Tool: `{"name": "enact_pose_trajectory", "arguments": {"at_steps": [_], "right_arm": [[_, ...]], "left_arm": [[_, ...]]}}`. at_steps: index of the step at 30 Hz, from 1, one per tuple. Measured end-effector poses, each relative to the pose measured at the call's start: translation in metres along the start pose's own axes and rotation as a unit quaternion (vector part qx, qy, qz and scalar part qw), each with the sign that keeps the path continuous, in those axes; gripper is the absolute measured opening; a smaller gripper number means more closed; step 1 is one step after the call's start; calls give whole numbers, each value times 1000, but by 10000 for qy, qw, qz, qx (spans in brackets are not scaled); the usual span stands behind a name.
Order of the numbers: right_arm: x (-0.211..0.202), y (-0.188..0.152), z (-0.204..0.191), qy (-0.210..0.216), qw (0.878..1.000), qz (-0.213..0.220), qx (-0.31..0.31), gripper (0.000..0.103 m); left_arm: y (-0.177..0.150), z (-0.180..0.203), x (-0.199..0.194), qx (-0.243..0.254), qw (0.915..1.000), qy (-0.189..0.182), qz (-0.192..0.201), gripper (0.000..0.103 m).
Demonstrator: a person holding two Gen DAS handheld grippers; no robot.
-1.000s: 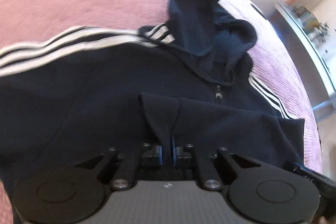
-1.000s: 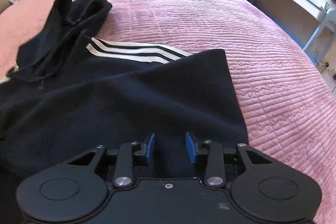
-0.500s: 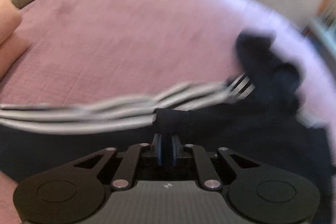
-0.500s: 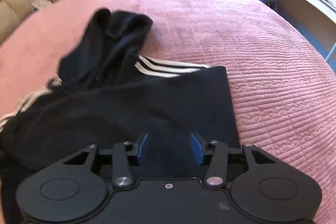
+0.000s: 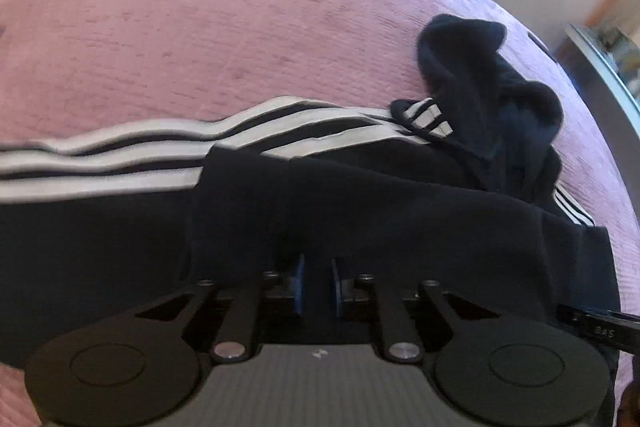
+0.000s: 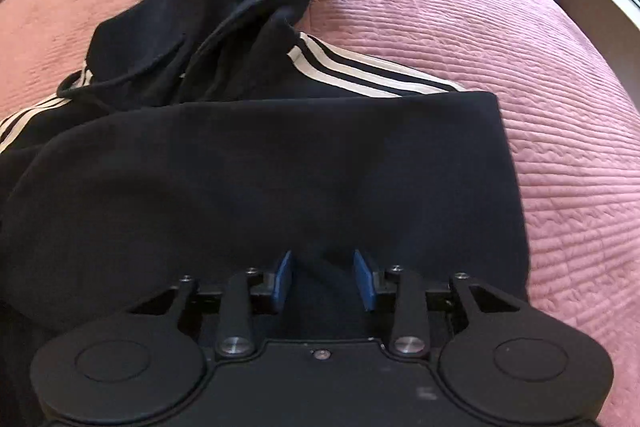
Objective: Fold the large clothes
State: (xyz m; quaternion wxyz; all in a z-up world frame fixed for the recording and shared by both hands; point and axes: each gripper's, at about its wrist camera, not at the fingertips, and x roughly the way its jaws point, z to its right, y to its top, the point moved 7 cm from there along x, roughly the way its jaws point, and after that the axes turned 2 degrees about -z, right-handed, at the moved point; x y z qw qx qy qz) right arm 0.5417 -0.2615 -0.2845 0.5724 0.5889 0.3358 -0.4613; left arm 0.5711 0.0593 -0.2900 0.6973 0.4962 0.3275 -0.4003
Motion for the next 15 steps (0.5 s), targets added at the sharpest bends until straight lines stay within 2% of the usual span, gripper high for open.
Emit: {"name": "enact_pose_trajectory", "arguments": {"at_steps": [1, 3, 6, 8, 10, 11, 13, 14, 15], "right_arm": [[-6, 2, -1, -52, 10000, -67, 50, 44], [-23, 7, -6, 61, 9999, 129, 38, 44], [-44, 8, -29, 347, 9988, 334, -101, 44], [-41, 1, -51, 518, 9979, 222, -333, 52], [-25, -9, -68, 433, 9974, -100, -566, 53], [-18, -14, -73, 404, 9970, -271, -607, 53], [-19, -13, -76, 352, 9980, -192, -497, 53], [-21, -12, -77, 351, 9980, -160, -492, 53], [-21, -11, -77, 331, 9982, -150, -482, 53]], "left_arm": [[0, -2, -6, -51, 9999, -86, 41, 15], [-1, -8, -23, -150, 9996, -177, 179, 16], [-7, -25, -60, -255, 9990, -36, 378, 19], [-6, -49, -85, -293, 9972, 366, 586, 19], [-4, -85, -114, -295, 9908, 997, 872, 19], [-2, -101, -126, -323, 9862, 1296, 981, 19], [1, -144, -150, -555, 9737, 1883, 1153, 25], [4, -167, -160, -756, 9675, 2084, 1217, 31], [4, -187, -168, -934, 9609, 2256, 1308, 33]]}}
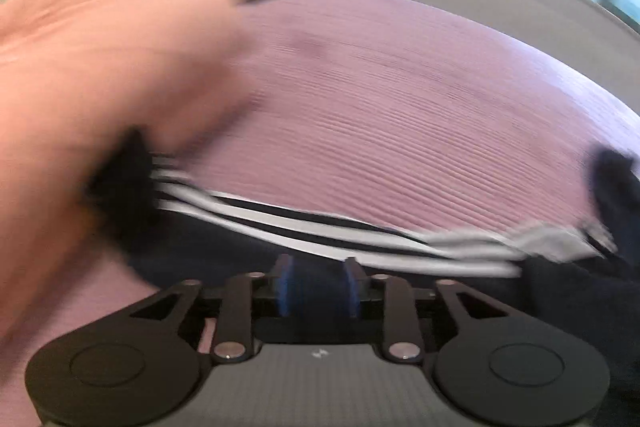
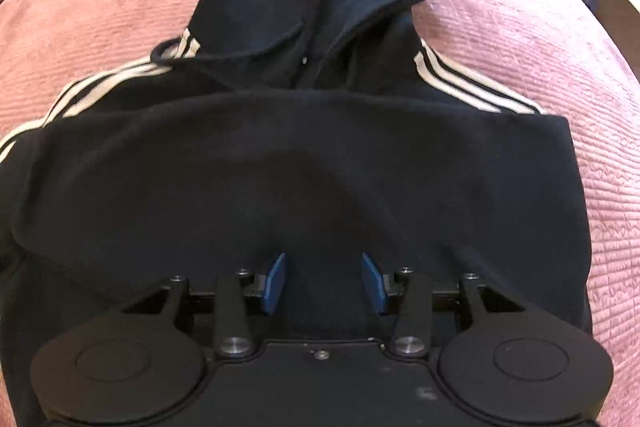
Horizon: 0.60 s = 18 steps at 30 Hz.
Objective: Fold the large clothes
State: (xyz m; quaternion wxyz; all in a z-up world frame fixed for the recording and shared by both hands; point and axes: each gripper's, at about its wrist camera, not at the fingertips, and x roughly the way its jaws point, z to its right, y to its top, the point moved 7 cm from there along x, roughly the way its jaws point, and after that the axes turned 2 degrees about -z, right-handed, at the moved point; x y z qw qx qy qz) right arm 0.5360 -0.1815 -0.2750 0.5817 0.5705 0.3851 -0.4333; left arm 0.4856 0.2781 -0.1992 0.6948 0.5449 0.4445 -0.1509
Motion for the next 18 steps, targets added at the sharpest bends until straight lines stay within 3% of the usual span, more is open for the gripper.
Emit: {"name": "enact_pose_trajectory", "arguments": {"at_steps": [2, 6, 7, 11, 14, 15, 17, 18], "right_arm": [[4, 1, -1, -17, 10000, -83, 34, 53], [5, 2, -1, -48, 9998, -150, 152, 58], [5, 2, 0, -50, 9996, -164, 236, 58], [6, 5, -2, -165, 9993, -171, 283, 58], [3, 7, -9, -347, 9993, -136, 102, 58], [2, 7, -12, -384, 9992, -127, 36, 58], [0, 7, -14, -363, 9992, -149, -15, 58], [-3, 7, -15, -305, 9994, -148, -21, 58]], "left_arm": [[11, -42, 5, -318, 9981, 497, 160, 36], [23, -100, 23, -735, 9896, 1195, 320, 79], [26, -108, 29, -733, 9891, 1220, 364, 83], [31, -134, 68, -844, 9849, 1505, 108, 83], [29, -151, 92, -1101, 9839, 1404, -37, 82], [31, -152, 97, -1107, 9837, 1418, -1, 76], [36, -146, 100, -962, 9882, 1183, 169, 20], [37, -143, 101, -915, 9902, 1036, 175, 8]]}}
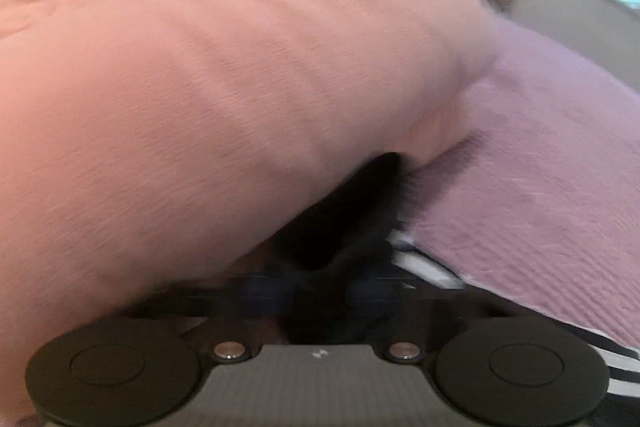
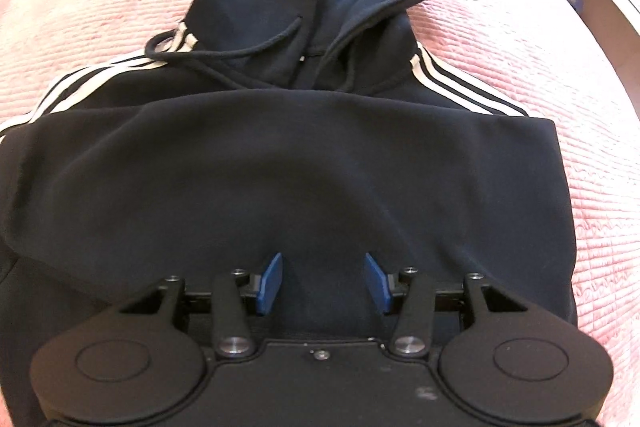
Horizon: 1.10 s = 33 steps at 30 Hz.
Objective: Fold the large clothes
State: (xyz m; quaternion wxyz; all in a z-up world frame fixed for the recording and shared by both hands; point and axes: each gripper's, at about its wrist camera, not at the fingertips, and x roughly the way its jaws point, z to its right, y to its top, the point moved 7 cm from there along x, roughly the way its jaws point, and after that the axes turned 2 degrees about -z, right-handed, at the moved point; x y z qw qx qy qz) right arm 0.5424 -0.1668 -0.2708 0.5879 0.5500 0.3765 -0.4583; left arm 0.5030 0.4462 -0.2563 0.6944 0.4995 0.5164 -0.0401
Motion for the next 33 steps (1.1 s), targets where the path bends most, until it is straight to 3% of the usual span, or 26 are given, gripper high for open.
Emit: {"name": "enact_pose_trajectory", "arguments": {"at_steps": [4, 6, 11, 14, 19, 21, 23, 24, 26, 27, 28, 30, 33], "right_arm": [[-17, -2, 2, 70, 9997, 222, -115, 58], [-26, -6, 6, 12, 9992, 359, -190, 59], [-37, -19, 24, 201, 9987, 455, -88, 59], [-48, -25, 39, 350, 9981, 506, -22, 59], [-64, -35, 75, 535, 9967, 606, 61, 59], [-67, -38, 90, 603, 9961, 631, 131, 60], [-68, -41, 104, 564, 9960, 655, 230, 60], [-67, -43, 111, 574, 9958, 646, 292, 59], [-64, -46, 123, 622, 9954, 615, 403, 60], [-62, -47, 126, 668, 9950, 584, 448, 60], [-59, -47, 128, 756, 9944, 550, 490, 60], [-55, -46, 128, 1020, 9917, 515, 596, 60], [-50, -37, 112, 1713, 9814, 528, 684, 72]], "left_arm": [[3, 16, -36, 188, 9985, -251, 440, 8], [1, 37, -68, 382, 9957, -561, 637, 8], [-15, 119, -161, 1074, 9758, -1566, 1087, 8], [-38, 184, -216, 1425, 9541, -2363, 1164, 8], [-88, 302, -285, 1557, 9086, -3755, 958, 8], [-114, 350, -305, 1703, 8921, -4080, 932, 8], [-150, 395, -315, 1917, 8707, -4480, 662, 8], [-167, 413, -314, 2029, 8664, -4540, 451, 11], [-207, 442, -301, 2333, 8535, -4657, -177, 28], [-223, 448, -291, 2478, 8537, -4559, -438, 40], [-241, 449, -281, 2616, 8604, -4327, -637, 44], [-256, 433, -266, 2692, 8702, -4045, -820, 44], [-253, 389, -249, 2499, 8828, -3820, -1106, 49]]}}
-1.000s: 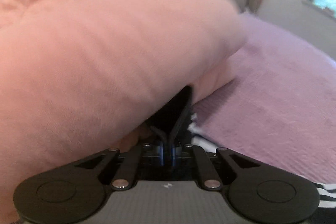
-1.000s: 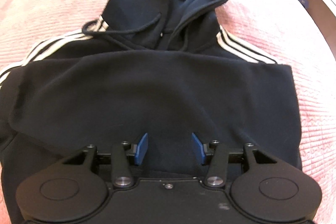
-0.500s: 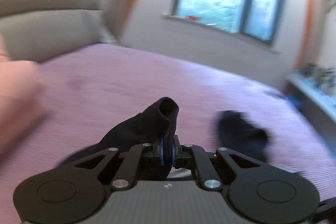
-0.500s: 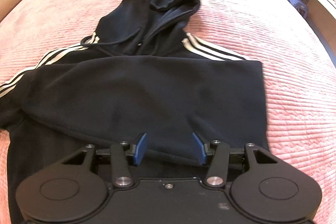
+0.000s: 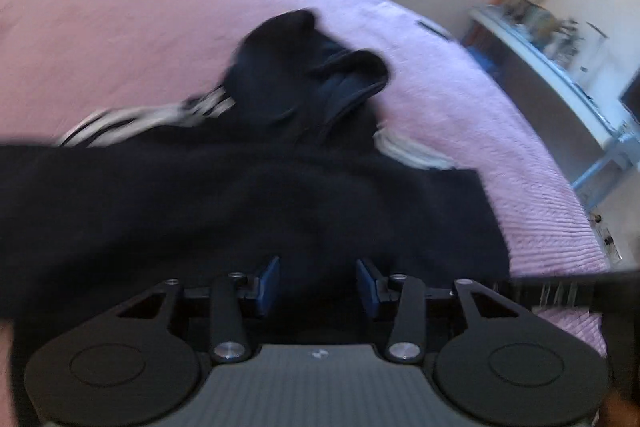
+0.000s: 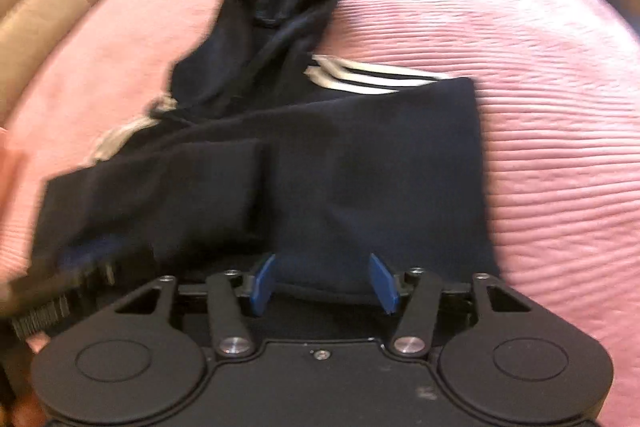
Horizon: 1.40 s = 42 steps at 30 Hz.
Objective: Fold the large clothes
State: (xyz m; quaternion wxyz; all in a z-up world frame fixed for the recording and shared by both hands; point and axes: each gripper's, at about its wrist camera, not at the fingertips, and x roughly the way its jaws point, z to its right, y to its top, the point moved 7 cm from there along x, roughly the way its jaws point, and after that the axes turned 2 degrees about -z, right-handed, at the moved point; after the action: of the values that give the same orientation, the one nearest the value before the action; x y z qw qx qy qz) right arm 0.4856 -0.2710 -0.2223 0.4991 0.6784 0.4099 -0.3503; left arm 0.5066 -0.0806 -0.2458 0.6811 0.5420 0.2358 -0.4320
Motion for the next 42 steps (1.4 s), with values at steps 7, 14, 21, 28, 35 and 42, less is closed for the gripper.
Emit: {"name": "enact_pose_trajectory", "arguments": {"at_steps": [7, 14, 21, 28, 35, 42], "right_arm": [[38, 33, -33, 519, 9983, 202, -141, 75], [67, 37, -49, 834, 9964, -144, -47, 7], [-40, 65, -24, 46, 9913, 1242, -424, 5], [-28, 45, 81, -1767, 9822, 611, -160, 63], [-23, 42, 69, -1083, 9913, 743, -121, 61], [48, 36, 37, -1166, 9890, 264, -866, 31]], "left_arm": [[-23, -80, -52, -639, 9947, 805, -56, 57], [-22, -102, -75, -946, 9897, 1065, 129, 59], [3, -100, -84, -1013, 9876, 1080, 524, 59], [29, -93, -49, -796, 9892, 1135, 480, 59], [31, -94, -24, -574, 9917, 1125, 241, 58], [32, -112, 13, -390, 9909, 1290, -12, 47]]}}
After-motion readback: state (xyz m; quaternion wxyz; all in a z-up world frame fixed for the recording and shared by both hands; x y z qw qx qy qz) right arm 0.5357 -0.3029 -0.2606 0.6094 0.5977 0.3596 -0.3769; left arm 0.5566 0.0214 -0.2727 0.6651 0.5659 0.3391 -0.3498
